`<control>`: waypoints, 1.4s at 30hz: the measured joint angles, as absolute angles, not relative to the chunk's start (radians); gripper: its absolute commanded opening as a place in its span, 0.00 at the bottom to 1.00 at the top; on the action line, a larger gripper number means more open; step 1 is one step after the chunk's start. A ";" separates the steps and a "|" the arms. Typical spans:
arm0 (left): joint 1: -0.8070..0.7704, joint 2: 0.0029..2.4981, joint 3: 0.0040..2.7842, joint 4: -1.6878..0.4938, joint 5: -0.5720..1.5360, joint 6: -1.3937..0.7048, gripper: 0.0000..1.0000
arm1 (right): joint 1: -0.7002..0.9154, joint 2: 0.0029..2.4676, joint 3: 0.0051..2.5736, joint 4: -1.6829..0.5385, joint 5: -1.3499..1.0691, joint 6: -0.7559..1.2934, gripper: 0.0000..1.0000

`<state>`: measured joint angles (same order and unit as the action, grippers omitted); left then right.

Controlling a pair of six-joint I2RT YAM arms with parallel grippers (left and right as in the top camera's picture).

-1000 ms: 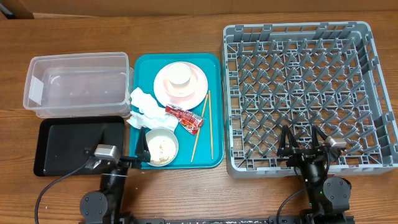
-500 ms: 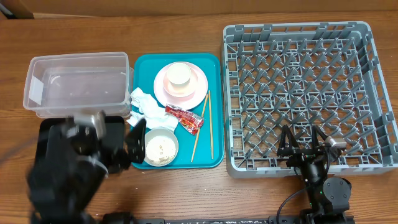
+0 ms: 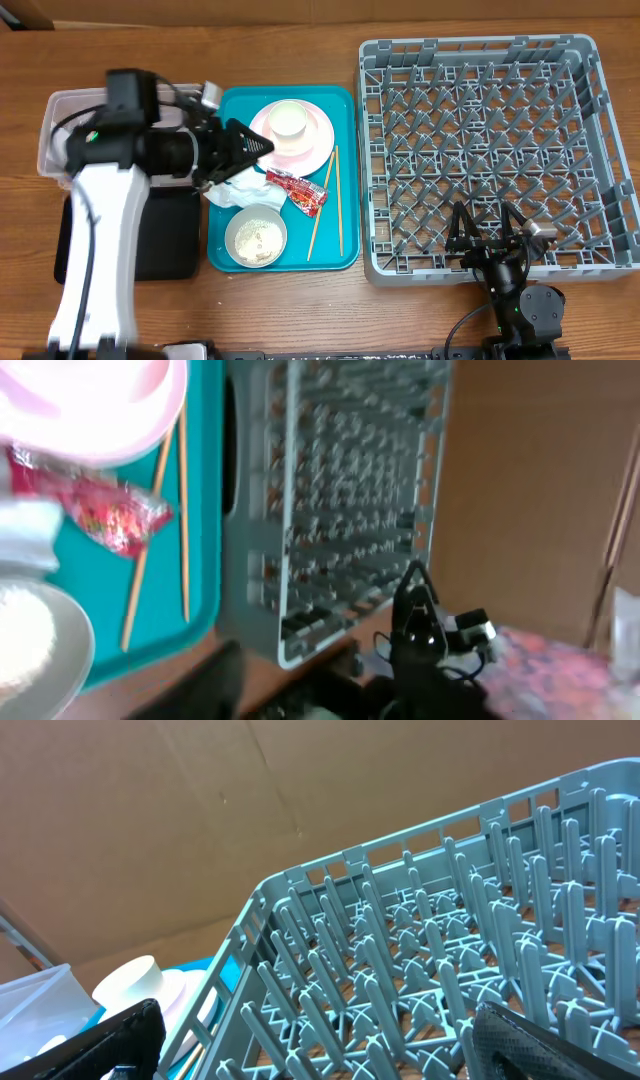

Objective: Sort waste into correct bins and load items into the dishwasher
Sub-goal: 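Move the left gripper over the red candy wrapper on the teal tray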

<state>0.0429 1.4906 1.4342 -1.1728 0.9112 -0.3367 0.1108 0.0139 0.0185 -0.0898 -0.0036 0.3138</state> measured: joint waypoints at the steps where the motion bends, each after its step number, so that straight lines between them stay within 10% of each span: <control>1: 0.025 1.523 1.434 -1.188 0.904 -0.342 0.27 | 0.111 0.014 0.019 -0.090 -0.004 0.313 1.00; 19: -0.440 1.625 1.433 -1.121 0.289 -0.635 0.32 | 0.111 0.014 0.019 -0.090 -0.004 0.313 1.00; 42: -0.463 1.667 1.433 -1.056 0.088 -0.734 0.36 | 0.111 0.014 0.019 -0.090 -0.003 0.313 1.00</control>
